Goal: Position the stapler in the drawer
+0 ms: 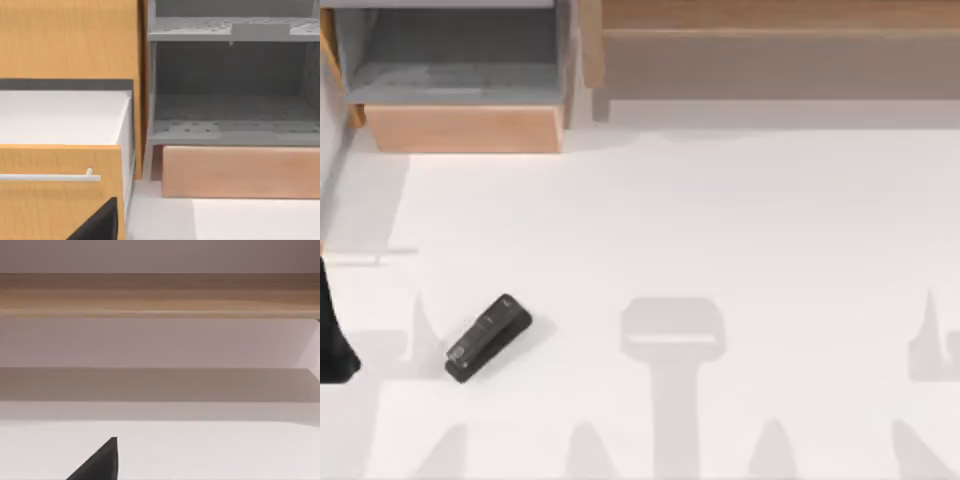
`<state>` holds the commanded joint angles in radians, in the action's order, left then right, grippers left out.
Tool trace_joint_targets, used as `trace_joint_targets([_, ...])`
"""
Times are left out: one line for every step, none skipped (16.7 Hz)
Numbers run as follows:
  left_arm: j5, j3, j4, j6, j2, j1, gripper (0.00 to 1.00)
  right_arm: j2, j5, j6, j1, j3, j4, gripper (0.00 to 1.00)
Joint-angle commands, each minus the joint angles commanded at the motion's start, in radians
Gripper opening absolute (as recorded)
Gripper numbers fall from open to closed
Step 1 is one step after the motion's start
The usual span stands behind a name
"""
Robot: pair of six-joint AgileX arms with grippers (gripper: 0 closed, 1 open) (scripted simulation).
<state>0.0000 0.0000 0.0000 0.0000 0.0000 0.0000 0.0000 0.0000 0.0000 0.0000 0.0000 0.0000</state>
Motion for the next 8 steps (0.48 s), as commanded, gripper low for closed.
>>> trace_joint_targets([0.000, 0.000, 0.000, 0.000, 0.000, 0.000, 1.00, 0.000, 0.000, 0.000, 0.000, 0.000, 0.000, 1.00])
trace_joint_targets([0.000, 0.000, 0.000, 0.000, 0.000, 0.000, 1.00, 0.000, 0.000, 0.000, 0.000, 0.000, 0.000, 1.00])
trace_joint_targets([0.000, 0.009, -0.007, 0.002, 0.011, -0.003, 1.00, 0.000, 0.000, 0.000, 0.000, 0.000, 0.000, 1.00])
trace_joint_targets([0.000, 0.027, -0.021, 0.007, 0.032, -0.009, 1.00, 0.000, 0.000, 0.000, 0.000, 0.000, 0.000, 1.00])
trace_joint_targets([0.000, 0.053, -0.042, 0.014, 0.063, -0.018, 1.00, 0.000, 0.000, 0.000, 0.000, 0.000, 0.000, 1.00])
trace_joint_targets([0.000, 0.086, -0.068, 0.023, 0.106, -0.029, 1.00, 0.000, 0.000, 0.000, 0.000, 0.000, 0.000, 1.00])
trace_joint_targets([0.000, 0.126, -0.100, 0.034, 0.159, -0.043, 1.00, 0.000, 0.000, 0.000, 0.000, 0.000, 0.000, 1.00])
trace_joint_targets([0.000, 0.172, -0.136, 0.047, 0.222, -0.058, 1.00, 0.000, 0.000, 0.000, 0.000, 0.000, 0.000, 1.00])
